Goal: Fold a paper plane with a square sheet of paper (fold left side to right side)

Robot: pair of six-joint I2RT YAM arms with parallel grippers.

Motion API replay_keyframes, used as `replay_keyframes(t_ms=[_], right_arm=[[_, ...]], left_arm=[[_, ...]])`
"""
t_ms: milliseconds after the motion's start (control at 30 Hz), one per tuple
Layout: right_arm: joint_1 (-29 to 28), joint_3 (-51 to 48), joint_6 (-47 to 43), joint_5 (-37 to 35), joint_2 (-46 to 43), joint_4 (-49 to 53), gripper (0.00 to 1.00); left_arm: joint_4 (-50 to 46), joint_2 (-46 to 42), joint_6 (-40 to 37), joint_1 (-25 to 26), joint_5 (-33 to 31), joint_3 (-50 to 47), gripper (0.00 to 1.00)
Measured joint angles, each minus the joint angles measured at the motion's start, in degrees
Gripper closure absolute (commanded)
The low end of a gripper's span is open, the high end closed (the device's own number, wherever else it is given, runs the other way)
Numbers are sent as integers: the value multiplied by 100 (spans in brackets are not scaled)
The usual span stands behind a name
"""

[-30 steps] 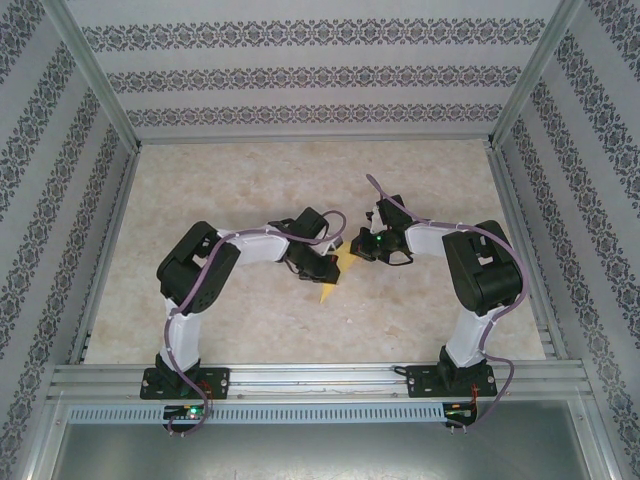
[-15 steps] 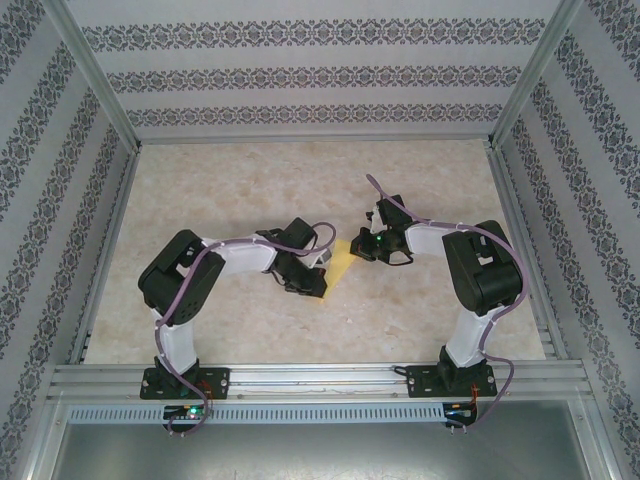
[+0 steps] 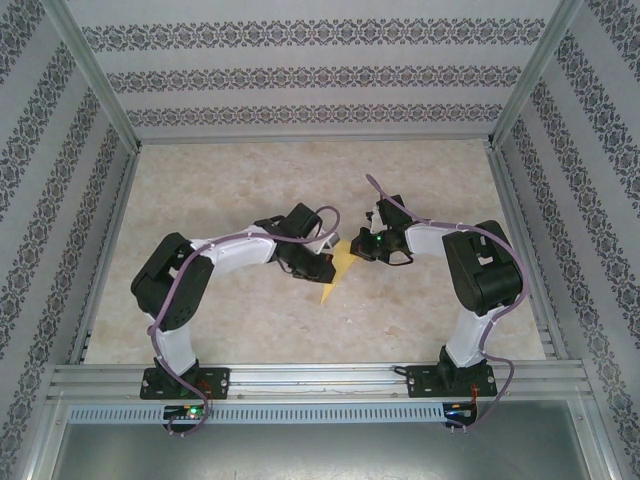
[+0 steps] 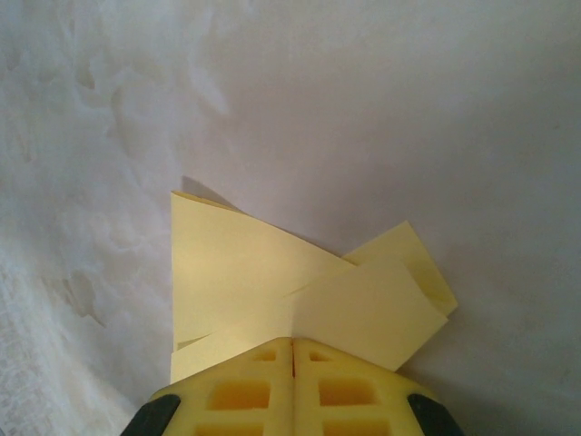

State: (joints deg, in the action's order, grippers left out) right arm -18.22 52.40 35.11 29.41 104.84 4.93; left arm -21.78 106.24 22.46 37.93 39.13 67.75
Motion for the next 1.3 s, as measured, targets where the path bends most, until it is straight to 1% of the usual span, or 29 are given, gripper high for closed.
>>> replay_keyframes(t_ms=[100,233,367,567,667,900,1100,1167,1300], right_arm=[[0,2,-2,-2,0,0,100],[0,2,-15,-2,0,2,100],[0,11,-46,-7,2,20,100],[-2,63,-87,-20,24,90,100],[-2,98,-92,-20,35,136,100],[-2,186,-107,-17,68,260,100],[-22,326,-173,-96,83,470,100],[-42,424,-229,-238,83,612,97],[-68,680,-343,-507,83,1029,86]], left_arm=[[15,310,0,0,9,177,98],[15,623,2,11,7,162,98],[35,660,2,44,11,-15,98],[387,522,0,46,74,-367,98],[551,352,0,46,157,-669,98],[612,-105,2,48,282,-1333,98],[518,-566,0,61,157,-1646,96],[501,-833,-2,63,48,-1665,95],[623,-1641,-87,57,-304,-1742,95]])
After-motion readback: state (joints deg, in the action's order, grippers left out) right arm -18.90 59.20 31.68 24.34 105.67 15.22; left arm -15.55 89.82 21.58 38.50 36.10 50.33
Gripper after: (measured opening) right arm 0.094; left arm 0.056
